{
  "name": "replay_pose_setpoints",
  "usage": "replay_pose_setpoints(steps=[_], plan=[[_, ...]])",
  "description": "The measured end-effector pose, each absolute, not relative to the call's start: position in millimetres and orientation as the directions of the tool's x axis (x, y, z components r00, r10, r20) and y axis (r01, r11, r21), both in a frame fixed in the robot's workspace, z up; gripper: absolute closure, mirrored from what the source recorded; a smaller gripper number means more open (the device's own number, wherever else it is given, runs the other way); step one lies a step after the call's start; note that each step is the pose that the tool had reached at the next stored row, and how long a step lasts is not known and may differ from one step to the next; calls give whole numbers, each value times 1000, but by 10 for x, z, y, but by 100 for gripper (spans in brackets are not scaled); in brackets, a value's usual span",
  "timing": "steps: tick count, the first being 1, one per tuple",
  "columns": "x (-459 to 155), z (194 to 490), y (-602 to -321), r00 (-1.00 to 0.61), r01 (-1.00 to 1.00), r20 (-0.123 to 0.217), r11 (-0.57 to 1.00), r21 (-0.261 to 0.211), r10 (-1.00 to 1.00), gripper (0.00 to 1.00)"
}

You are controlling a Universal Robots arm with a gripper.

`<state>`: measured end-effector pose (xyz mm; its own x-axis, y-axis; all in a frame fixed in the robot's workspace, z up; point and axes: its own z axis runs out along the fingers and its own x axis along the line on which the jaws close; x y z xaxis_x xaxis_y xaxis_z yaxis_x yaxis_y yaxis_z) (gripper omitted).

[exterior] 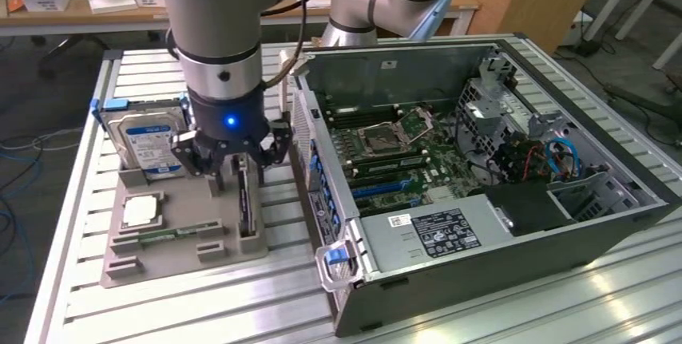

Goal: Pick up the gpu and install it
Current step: 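Pick up the gpu and move the gpu toward the slot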

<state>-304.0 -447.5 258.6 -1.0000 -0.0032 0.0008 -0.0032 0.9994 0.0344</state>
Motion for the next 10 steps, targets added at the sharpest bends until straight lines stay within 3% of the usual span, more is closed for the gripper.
replay_pose_setpoints(steps=[10], plan=[[-3033, 2439, -4473, -999, 45, 1, 998, 34, 45, 41]])
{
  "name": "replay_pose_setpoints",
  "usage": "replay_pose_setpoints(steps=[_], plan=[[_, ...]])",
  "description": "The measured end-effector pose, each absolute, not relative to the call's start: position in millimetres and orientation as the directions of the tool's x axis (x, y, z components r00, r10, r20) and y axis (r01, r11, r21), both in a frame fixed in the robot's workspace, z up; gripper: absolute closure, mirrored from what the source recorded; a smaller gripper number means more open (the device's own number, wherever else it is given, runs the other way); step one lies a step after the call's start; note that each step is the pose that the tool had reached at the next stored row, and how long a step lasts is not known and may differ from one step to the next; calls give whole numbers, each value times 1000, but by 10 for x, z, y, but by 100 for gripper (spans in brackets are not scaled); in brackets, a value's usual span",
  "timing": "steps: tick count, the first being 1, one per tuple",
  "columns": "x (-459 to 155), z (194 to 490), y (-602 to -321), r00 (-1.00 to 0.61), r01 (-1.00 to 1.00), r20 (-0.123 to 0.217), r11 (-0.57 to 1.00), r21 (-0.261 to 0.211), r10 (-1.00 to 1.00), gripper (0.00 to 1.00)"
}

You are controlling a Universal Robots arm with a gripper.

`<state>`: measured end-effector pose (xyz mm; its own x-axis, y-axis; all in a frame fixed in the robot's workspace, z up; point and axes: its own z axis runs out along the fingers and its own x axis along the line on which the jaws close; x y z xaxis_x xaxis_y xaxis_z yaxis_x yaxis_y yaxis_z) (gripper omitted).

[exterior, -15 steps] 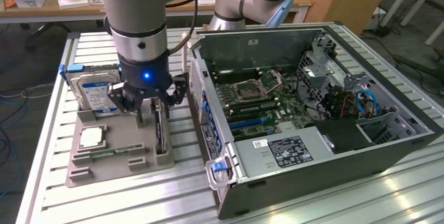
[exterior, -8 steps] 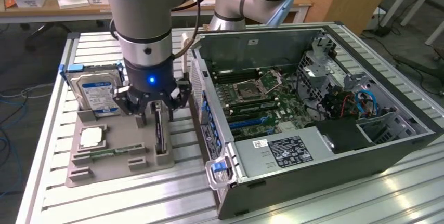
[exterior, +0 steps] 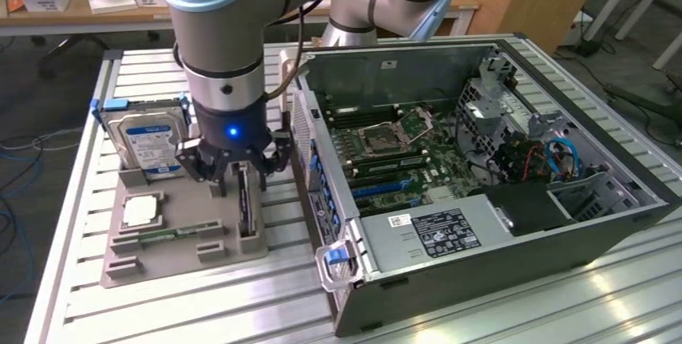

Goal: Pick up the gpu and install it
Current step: 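Pick up the gpu and move the gpu toward the slot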

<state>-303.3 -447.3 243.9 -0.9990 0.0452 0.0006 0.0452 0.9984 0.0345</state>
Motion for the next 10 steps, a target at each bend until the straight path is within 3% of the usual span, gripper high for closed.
replay_pose_setpoints(steps=[10], plan=[[-3033, 2319, -4472, -996, 89, 1, 995, 34, 89, 41]])
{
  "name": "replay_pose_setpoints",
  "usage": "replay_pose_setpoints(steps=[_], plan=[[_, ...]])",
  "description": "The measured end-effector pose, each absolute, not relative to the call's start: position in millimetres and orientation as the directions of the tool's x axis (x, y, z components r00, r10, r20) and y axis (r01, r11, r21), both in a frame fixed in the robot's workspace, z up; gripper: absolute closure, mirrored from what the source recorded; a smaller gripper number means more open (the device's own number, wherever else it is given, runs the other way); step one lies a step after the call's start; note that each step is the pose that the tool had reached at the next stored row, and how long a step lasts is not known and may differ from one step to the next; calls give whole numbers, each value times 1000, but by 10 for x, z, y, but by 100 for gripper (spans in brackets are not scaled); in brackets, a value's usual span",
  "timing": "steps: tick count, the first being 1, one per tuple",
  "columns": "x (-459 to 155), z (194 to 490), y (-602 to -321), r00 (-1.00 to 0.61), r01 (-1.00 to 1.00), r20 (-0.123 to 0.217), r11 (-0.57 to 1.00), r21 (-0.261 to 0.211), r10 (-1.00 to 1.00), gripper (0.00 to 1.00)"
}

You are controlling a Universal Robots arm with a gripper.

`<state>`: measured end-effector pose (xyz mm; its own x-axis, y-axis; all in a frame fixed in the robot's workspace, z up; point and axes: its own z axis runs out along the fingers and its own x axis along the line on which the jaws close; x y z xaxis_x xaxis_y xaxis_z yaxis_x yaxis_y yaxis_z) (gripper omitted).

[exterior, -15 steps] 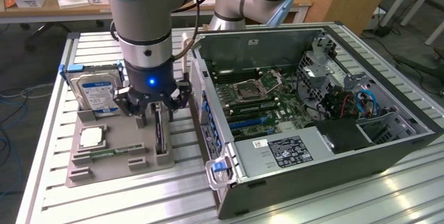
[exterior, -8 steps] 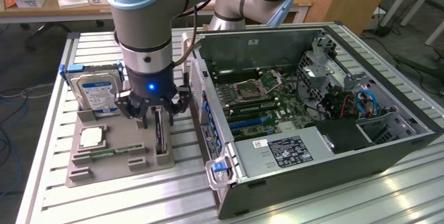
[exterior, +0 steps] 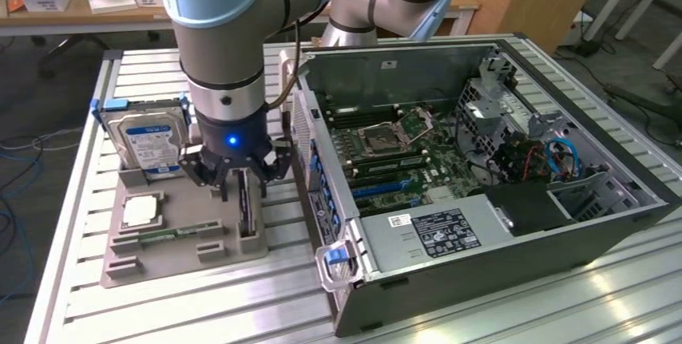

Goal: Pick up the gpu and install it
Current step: 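Pick up the gpu and move the gpu toward the slot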

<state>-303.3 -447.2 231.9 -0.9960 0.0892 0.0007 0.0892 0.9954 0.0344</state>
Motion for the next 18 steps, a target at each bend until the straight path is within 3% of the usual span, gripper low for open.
replay_pose_setpoints(steps=[18], plan=[[-3032, 2317, -4400, -996, 89, 1, 995, 34, 89, 41]])
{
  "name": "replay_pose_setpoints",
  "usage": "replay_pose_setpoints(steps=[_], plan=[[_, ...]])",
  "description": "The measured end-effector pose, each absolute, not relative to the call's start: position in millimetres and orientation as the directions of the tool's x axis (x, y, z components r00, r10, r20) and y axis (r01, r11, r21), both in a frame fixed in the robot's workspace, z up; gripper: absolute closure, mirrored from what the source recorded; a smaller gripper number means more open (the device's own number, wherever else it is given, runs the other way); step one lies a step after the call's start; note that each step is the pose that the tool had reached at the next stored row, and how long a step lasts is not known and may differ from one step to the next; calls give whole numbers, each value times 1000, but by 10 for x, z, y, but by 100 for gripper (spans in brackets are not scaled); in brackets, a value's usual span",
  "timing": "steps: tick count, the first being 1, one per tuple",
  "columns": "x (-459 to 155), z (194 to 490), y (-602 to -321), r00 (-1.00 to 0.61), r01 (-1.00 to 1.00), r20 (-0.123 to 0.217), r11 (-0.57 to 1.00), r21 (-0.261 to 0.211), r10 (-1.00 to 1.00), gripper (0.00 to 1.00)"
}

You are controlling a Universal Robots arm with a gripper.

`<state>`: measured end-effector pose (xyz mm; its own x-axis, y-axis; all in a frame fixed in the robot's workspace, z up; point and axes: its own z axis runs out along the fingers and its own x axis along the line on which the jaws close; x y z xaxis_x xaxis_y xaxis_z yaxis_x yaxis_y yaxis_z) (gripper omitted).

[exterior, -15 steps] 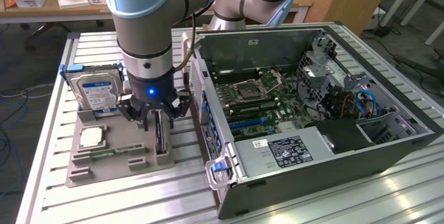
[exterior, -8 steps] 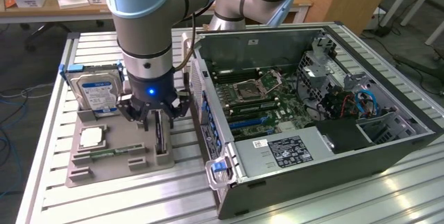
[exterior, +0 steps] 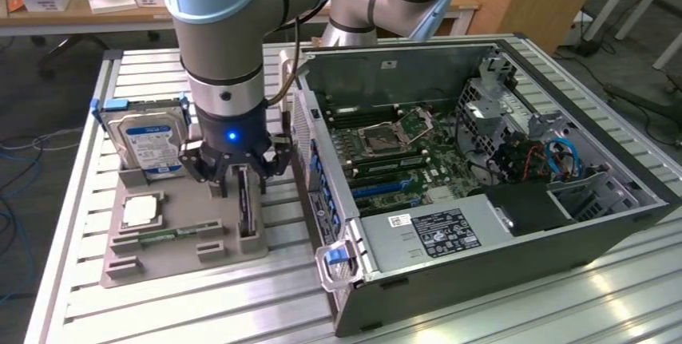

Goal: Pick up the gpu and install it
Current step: 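Pick up the gpu and move the gpu toward the slot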

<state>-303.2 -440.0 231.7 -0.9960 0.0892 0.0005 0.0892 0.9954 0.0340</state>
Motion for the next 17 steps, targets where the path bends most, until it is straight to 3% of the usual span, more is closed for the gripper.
replay_pose_setpoints(steps=[7, 10, 11, 13, 17], plan=[[-3032, 2317, -4399, -996, 89, 1, 995, 34, 89, 43], [-3032, 2317, -4399, -996, 89, 1, 995, 34, 89, 61], [-3032, 2317, -4399, -996, 89, 1, 995, 34, 89, 61], [-3032, 2318, -4399, -996, 89, 1, 995, 34, 89, 73], [-3032, 2318, -4399, -996, 89, 1, 995, 34, 89, 73]])
